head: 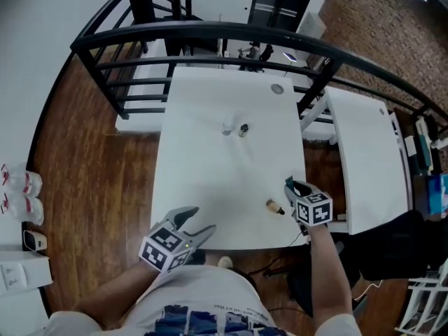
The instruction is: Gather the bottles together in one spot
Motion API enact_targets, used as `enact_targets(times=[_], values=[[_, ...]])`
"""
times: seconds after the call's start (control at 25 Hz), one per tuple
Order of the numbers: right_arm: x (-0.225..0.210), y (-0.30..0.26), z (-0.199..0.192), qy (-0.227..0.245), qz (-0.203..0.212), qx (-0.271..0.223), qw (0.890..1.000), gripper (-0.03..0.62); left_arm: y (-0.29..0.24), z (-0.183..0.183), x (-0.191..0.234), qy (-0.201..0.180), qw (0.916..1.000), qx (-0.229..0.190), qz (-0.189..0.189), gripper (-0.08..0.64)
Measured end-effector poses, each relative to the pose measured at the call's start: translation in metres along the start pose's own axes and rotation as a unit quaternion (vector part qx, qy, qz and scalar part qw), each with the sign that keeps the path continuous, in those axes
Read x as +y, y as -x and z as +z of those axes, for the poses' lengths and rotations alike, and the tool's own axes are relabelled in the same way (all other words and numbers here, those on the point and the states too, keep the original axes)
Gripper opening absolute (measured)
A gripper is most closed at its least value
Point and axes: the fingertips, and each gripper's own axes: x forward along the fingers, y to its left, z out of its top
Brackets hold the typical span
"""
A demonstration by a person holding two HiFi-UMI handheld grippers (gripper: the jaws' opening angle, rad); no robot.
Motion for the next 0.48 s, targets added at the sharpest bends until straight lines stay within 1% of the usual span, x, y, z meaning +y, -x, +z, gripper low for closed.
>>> enact_targets(times=[0.12,0.2,0.28,0.36,0.44,0.48], values=[[0.023,0.032,0.034,-0.017,0.023,-0.076,0.997,0.152,-0.008,0.008,-0.012,-0.008,0.9998,-0.006,-0.019,0.25],[0.042,0.054,0.056,-0.047,0.056,-0.129,0.989,0.152,-0.015,0.014,-0.023,-0.008,0.9992,-0.011,-0.038,0.25],[0.064,0.075,0.077,-0.086,0.099,-0.178,0.975,0.152,-0.024,0.021,-0.036,-0.01,0.998,-0.017,-0.06,0.25],[0.085,0.092,0.096,-0.123,0.144,-0.215,0.958,0.152,-0.036,0.031,-0.052,-0.021,0.9961,-0.021,-0.084,0.25],[0.104,0.101,0.109,-0.151,0.179,-0.237,0.943,0.152,-0.048,0.042,-0.069,-0.04,0.993,-0.025,-0.109,0.25],[0.113,0.104,0.113,-0.16,0.192,-0.244,0.937,0.152,-0.054,0.047,-0.076,-0.049,0.9913,-0.028,-0.119,0.25]])
